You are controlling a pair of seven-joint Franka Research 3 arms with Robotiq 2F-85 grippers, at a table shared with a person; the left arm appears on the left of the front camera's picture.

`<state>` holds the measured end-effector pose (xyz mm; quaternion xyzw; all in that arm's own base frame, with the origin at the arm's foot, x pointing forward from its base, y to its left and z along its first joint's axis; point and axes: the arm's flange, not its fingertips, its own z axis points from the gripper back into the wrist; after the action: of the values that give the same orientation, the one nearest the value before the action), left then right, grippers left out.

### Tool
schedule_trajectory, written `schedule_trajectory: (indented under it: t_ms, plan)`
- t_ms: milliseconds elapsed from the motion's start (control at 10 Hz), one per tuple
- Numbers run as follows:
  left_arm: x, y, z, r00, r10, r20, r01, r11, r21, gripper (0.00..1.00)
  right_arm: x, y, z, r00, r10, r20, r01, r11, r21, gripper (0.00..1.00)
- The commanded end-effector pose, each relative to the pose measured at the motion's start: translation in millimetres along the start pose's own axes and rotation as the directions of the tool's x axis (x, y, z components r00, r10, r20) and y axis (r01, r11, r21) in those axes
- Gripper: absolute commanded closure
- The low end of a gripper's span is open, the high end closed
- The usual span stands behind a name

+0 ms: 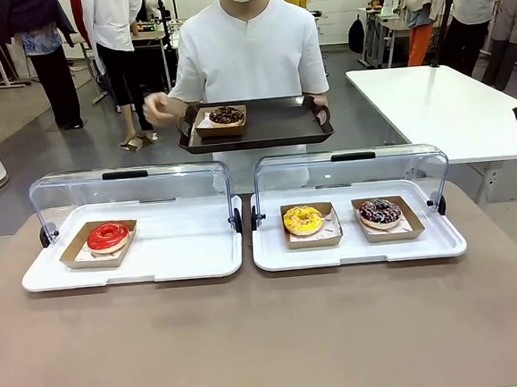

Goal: Provide the desired donut to the person.
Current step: Pick up and lift the Paper togo box containing the Donut pointed at by the person.

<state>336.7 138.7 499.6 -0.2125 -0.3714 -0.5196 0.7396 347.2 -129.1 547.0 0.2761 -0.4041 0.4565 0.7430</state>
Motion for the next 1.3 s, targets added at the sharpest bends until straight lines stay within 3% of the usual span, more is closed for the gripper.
schedule_trajectory:
  t_ms: [0, 1200]
  plan:
    - [-1.0, 0.0, -0.6, 1.0, 0.0, 0.021, 0.0, 1.0, 0.001, 0.0, 0.2, -0.8, -1.6, 1.0, 0.008, 0.023, -0.008, 1.0, 0.004, 0.0]
    - [-1.0, 0.0, -0.6, 1.0, 0.0, 0.021, 0.0, 1.0, 0.001, 0.0, 0.2, -0.8, -1.6, 1.0, 0.008, 0.023, -0.008, 1.0, 0.004, 0.0]
